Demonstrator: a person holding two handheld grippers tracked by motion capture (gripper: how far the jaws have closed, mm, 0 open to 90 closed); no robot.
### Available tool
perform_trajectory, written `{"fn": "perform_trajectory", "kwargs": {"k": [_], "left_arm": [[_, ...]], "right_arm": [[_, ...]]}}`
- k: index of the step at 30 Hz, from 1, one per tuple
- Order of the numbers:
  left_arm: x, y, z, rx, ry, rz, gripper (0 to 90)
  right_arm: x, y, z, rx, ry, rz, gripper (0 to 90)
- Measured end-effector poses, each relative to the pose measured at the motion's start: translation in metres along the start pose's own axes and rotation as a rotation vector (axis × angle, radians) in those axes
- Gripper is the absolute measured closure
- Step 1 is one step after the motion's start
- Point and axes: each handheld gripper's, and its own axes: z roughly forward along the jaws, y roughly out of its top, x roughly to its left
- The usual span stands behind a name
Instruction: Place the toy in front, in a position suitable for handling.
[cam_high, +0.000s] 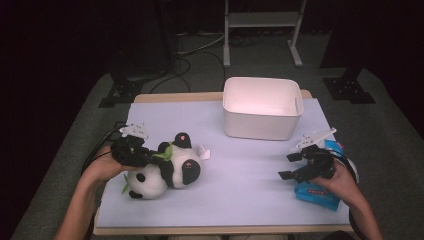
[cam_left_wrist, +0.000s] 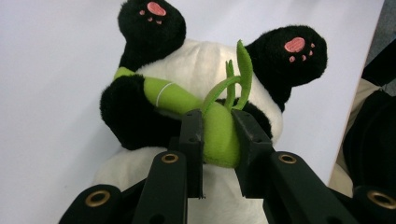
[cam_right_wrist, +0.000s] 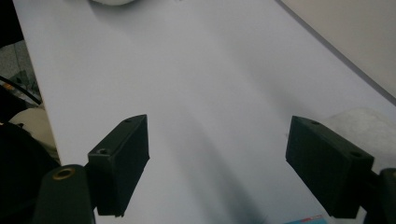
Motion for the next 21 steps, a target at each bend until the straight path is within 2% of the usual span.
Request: {"fn": "perform_trajectory", "kwargs": {"k": [1, 9, 14, 21], "left_arm": [[0.001, 0.002, 0.000, 0.006, 0.004, 0.008, 75.4], [0.000, 0.012, -0.001, -0.002, -0.002, -0.002, 75.8], [-0.006, 0.023, 0.002, -0.012, -0.031, 0.024, 75.9], [-0.018, 0.048, 0.016, -0.018, -0.061, 0.075, 75.9]], "right_arm": [[0.000, 0.000, 0.000, -0.001, 0.001, -0.002, 20.2], [-0.004, -0.003, -0.004, -0.012, -0.001, 0.009, 20.1], [-0.007, -0.004, -0.008, -0.022, -0.007, 0.023, 20.1], [-0.009, -0.006, -0.011, -0.033, -0.009, 0.030, 20.2]]}}
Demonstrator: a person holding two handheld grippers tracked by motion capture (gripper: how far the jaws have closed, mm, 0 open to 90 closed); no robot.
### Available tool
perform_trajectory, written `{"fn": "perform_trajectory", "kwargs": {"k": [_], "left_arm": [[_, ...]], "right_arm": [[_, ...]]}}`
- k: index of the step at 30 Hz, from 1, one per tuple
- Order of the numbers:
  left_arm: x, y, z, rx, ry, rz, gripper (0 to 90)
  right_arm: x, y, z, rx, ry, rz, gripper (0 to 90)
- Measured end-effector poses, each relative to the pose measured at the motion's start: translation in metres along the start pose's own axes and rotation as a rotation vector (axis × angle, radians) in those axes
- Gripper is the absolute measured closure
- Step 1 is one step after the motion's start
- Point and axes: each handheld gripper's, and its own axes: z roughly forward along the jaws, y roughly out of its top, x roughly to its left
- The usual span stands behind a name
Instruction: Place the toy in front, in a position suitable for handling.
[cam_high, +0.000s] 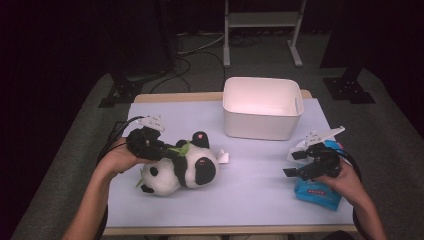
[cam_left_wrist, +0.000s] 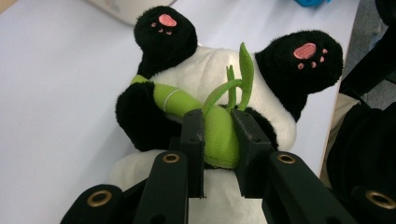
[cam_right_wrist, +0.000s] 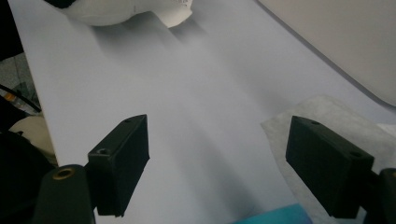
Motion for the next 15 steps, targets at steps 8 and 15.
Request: {"fn": "perform_trajectory", "kwargs": {"k": [8, 15], "left_arm": [[-0.010, 0.031, 0.020, -0.019, -0.043, 0.047, 75.9], [-0.019, 0.063, 0.037, -0.021, -0.064, 0.080, 75.9]], "right_arm": [[-0.003, -0.002, -0.003, -0.008, -0.002, 0.011, 20.1], [-0.005, -0.004, -0.010, -0.026, -0.008, 0.021, 20.2]]}}
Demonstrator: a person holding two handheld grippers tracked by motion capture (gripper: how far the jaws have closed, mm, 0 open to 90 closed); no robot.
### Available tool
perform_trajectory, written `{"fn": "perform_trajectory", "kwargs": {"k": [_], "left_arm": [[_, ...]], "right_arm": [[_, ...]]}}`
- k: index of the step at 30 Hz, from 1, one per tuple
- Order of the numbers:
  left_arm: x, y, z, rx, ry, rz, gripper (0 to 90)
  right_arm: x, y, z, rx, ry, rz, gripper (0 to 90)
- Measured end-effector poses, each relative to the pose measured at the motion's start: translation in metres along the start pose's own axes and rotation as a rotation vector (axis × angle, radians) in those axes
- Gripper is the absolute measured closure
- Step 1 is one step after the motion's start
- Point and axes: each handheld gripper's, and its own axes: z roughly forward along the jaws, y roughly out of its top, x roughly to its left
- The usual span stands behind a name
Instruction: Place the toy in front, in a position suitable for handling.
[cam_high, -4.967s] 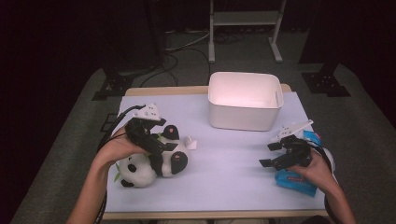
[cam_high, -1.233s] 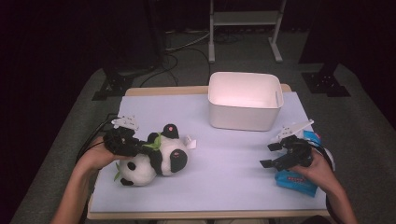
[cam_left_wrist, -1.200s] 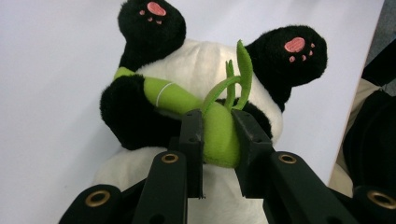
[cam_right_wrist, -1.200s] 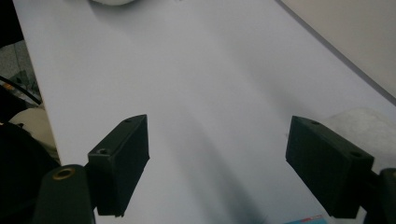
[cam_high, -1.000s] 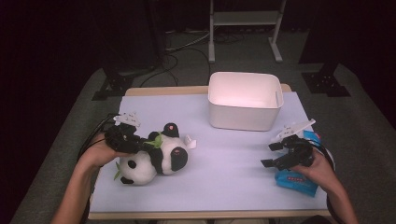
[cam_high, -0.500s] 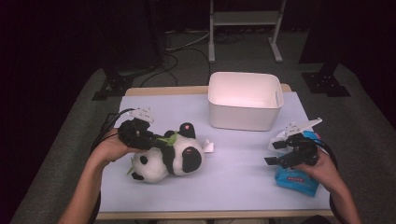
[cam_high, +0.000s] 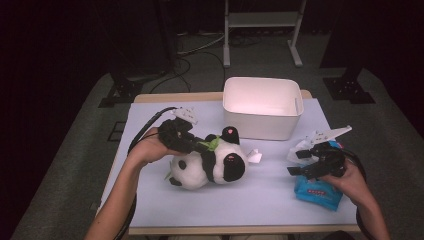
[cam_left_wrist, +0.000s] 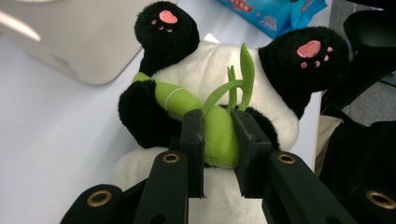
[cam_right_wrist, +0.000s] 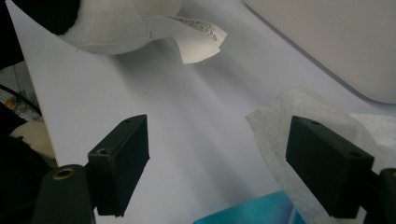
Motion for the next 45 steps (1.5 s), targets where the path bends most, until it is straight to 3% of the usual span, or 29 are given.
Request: {"fn": "perform_trajectory", "kwargs": {"k": [6, 20, 28, 32, 39, 45], "left_arm": [[-0.003, 0.017, 0.015, 0.025, -0.018, 0.023, 75.8], [-0.006, 0.044, 0.047, 0.044, -0.057, 0.026, 75.7], [-0.008, 0.040, 0.069, 0.078, -0.062, 0.017, 75.1], [-0.010, 0.031, 0.077, 0.053, -0.108, 0.005, 73.1], [-0.015, 0.029, 0.070, 0.014, -0.121, 0.029, 59.6], [-0.019, 0.021, 0.049, -0.046, -0.106, 0.047, 49.7]], "right_arm": [[-0.002, -0.001, -0.003, -0.007, -0.004, 0.008, 20.2], [-0.003, -0.003, -0.007, -0.012, -0.009, 0.015, 20.2], [-0.004, -0.004, -0.009, -0.015, -0.012, 0.013, 20.1], [-0.005, -0.005, -0.007, -0.007, -0.010, 0.012, 20.2], [-0.006, -0.006, -0.005, 0.011, -0.014, 0.011, 20.2], [-0.006, -0.003, -0.003, 0.019, -0.027, 0.015, 20.1]]}}
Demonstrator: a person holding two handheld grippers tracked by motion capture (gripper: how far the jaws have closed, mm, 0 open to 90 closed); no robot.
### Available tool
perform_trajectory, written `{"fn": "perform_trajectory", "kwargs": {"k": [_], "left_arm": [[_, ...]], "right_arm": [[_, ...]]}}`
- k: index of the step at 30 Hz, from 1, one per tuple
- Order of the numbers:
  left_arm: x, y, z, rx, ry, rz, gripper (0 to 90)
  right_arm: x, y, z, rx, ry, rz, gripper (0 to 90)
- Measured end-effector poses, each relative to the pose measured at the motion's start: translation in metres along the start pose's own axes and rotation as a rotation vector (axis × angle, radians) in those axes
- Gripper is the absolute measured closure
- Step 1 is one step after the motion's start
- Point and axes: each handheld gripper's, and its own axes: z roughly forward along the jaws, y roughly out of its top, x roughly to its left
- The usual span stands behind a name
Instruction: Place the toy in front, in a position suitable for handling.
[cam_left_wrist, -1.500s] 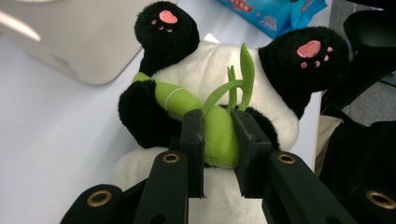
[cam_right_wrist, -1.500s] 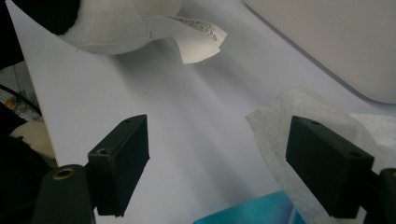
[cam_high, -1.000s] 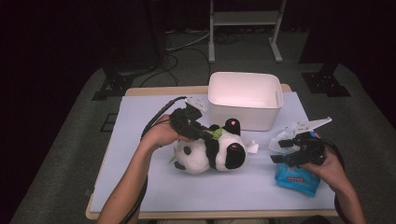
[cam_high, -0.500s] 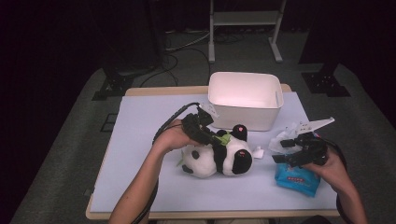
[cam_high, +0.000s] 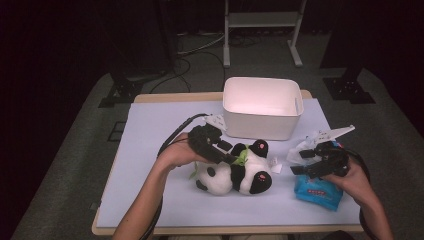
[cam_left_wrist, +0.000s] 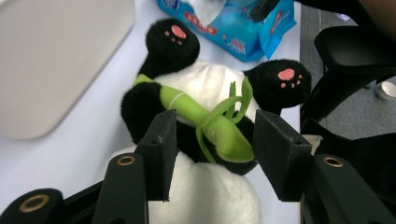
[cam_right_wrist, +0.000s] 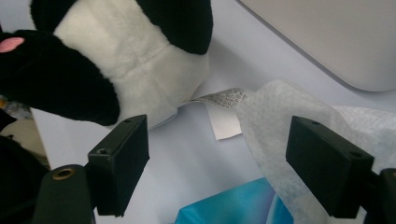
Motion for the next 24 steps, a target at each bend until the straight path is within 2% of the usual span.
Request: {"fn": "perform_trajectory", "kwargs": {"k": [6, 11, 18, 24], "left_arm": [[0.001, -0.013, -0.016, -0.017, 0.034, -0.015, 44.8], [0.006, -0.035, -0.027, -0.017, 0.047, -0.041, 41.5], [0.010, -0.059, -0.031, -0.019, 0.051, -0.066, 36.2], [0.012, -0.081, -0.032, -0.031, 0.057, -0.083, 30.3]], "right_arm": [[0.001, 0.002, 0.003, 0.010, -0.004, -0.007, 20.1], [0.003, 0.008, 0.001, 0.016, -0.003, -0.012, 20.1], [0.003, 0.009, -0.008, 0.021, -0.010, -0.007, 20.1], [0.001, 0.013, -0.023, 0.023, -0.036, 0.000, 20.1]]}}
